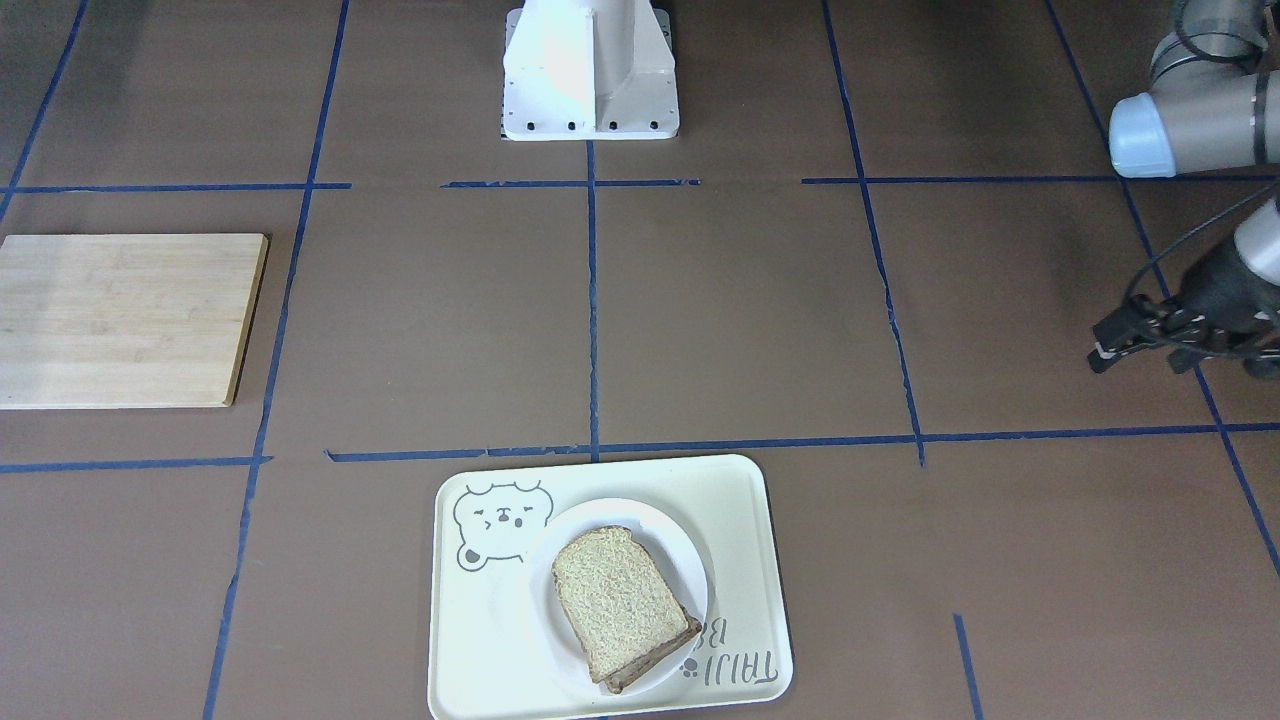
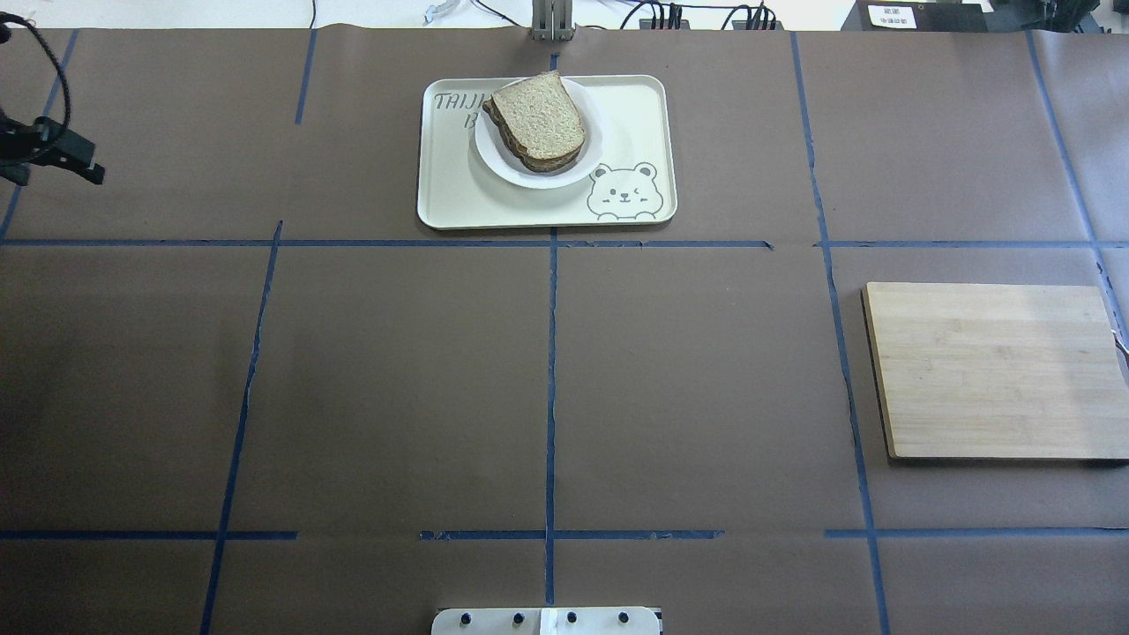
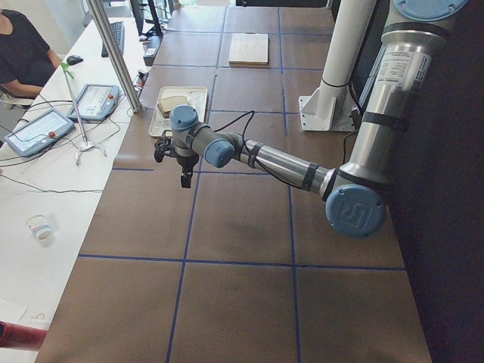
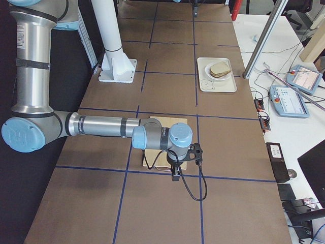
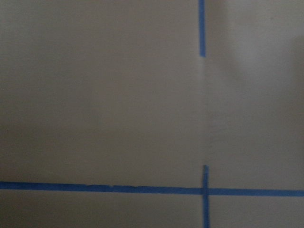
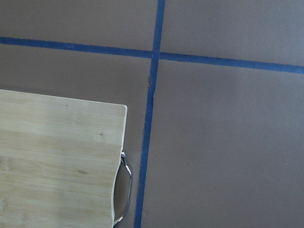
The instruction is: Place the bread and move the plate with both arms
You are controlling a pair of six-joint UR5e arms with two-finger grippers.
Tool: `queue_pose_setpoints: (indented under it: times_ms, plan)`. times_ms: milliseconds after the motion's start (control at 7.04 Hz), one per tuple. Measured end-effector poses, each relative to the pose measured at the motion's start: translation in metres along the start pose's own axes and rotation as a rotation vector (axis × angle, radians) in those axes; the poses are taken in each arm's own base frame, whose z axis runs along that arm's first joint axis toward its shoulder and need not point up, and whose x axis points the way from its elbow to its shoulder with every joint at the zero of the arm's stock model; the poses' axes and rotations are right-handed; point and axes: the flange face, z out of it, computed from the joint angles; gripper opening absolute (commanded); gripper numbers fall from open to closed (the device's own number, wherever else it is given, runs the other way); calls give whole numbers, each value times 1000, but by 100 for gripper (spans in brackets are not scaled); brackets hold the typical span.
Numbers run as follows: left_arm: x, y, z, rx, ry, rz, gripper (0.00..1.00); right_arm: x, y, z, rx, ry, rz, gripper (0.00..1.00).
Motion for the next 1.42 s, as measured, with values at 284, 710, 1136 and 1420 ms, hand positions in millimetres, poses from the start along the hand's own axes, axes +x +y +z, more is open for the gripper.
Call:
queue_pose_setpoints:
  times_ms: [284, 710, 1136, 1420]
  plan:
    - [-112, 31, -17, -64, -49, 89, 100, 1, -1, -3, 9, -10, 8, 100]
    - [-204, 95, -17, -115, -24, 100, 100, -3, -4, -10, 28, -57, 31, 100]
    - [-224, 122, -11, -138, -3, 71, 100, -4, -5, -11, 32, -61, 33, 100]
    - [-227, 126, -11, -159, -4, 68, 100, -4, -6, -12, 32, -61, 33, 100]
